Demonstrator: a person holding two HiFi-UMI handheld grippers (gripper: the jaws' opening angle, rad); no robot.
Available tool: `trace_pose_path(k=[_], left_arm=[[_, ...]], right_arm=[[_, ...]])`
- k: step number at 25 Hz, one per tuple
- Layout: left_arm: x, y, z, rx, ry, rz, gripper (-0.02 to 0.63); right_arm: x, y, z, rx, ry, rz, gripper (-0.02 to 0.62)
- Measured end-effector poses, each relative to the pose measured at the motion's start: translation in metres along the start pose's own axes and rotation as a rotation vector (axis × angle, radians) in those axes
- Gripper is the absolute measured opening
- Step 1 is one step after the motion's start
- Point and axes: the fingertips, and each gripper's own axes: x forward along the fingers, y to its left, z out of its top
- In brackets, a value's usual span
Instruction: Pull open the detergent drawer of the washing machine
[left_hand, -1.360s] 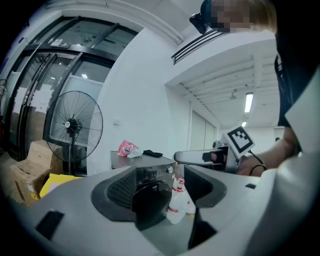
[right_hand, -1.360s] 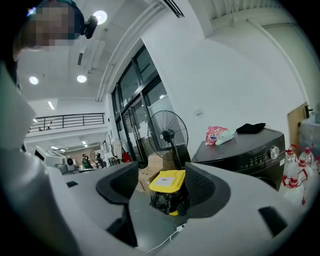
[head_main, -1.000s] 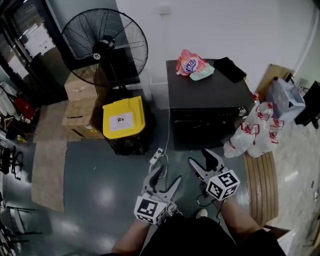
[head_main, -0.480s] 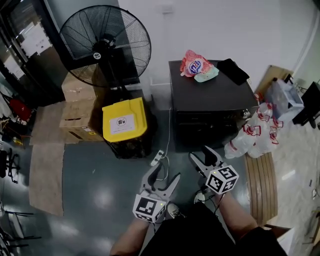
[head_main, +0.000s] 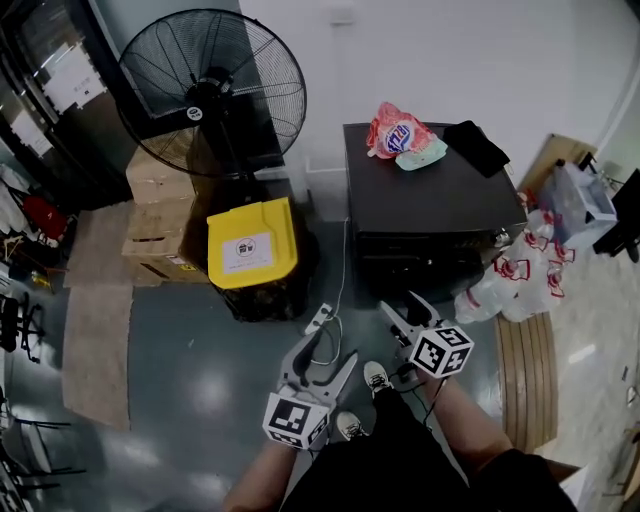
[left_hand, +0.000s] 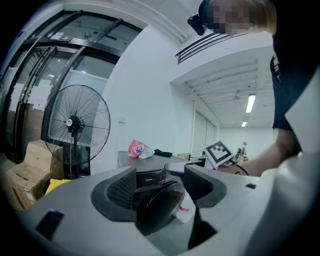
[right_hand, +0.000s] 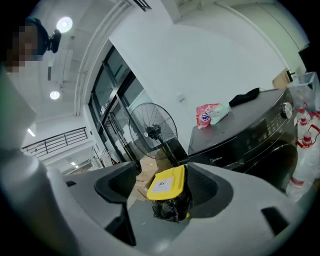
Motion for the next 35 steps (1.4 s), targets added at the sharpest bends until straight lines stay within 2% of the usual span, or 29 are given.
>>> trace_pose_path(k=[10, 17, 23, 28, 35], left_arm=[[0.064, 0.017, 0.001, -0.015, 0.072, 0.043, 0.273], [0.111, 0.028, -0.012, -0.035, 0.095, 0.032, 0.273], [0.146, 0.038, -0.022, -0.051, 0.120, 0.028, 0.273], [0.171, 0.047, -0.030, -0.055, 0.140, 0.016, 0.273], [0.198, 0.053, -0.041, -0.081, 0.165, 0.006, 0.273]], right_arm=[[0.052, -0.069, -0.002, 0.218, 0.023, 0.017, 0.381], [0.084, -0.118, -0.013, 0.425, 0.042, 0.014, 0.422], [0.110, -0.150, -0.023, 0.559, 0.059, 0.013, 0.436], [0.125, -0.174, -0.033, 0.791, 0.058, -0.020, 0.443], [0.145, -0.209, -0.036, 0.870, 0.028, -0.031, 0.488]])
